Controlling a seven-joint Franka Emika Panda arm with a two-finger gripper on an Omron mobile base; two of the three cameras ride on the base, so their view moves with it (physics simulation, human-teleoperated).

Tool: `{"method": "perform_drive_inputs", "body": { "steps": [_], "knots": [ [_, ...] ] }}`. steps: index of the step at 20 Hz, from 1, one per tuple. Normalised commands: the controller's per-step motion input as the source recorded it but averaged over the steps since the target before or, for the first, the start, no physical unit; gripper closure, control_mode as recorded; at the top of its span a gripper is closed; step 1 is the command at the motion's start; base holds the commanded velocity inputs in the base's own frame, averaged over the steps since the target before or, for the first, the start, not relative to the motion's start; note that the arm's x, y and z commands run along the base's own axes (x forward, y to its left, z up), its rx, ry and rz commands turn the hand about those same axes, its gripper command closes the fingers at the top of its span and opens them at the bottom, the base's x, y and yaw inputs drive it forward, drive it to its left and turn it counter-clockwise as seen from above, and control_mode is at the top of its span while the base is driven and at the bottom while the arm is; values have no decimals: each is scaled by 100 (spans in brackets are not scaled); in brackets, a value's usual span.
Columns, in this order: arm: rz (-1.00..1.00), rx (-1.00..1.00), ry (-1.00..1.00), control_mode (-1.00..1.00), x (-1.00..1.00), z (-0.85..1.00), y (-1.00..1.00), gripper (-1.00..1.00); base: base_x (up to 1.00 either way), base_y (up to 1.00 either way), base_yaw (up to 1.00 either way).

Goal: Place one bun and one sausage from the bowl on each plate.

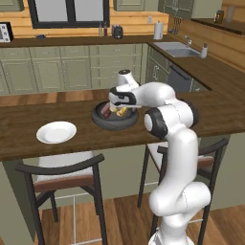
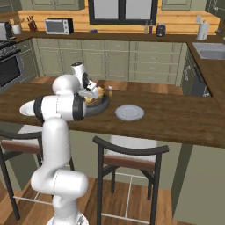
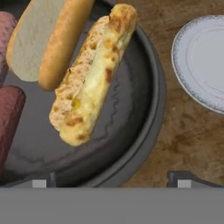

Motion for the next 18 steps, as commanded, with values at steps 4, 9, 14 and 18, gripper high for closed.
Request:
{"method": "perform_drive_inputs", "body": {
  "steps": [4, 9, 14, 18],
  "knots": [
    [-7, 0, 0, -100, 29, -7, 2, -100, 0, 0, 0],
    [-5, 0, -1, -100, 26, -18, 2, -100, 0, 0, 0],
    [0, 0, -1, -100, 34, -25, 6, -100, 0, 0, 0],
    [0, 0, -5, -100, 43, -17, 15, -100, 0, 0, 0]
  ]
}}
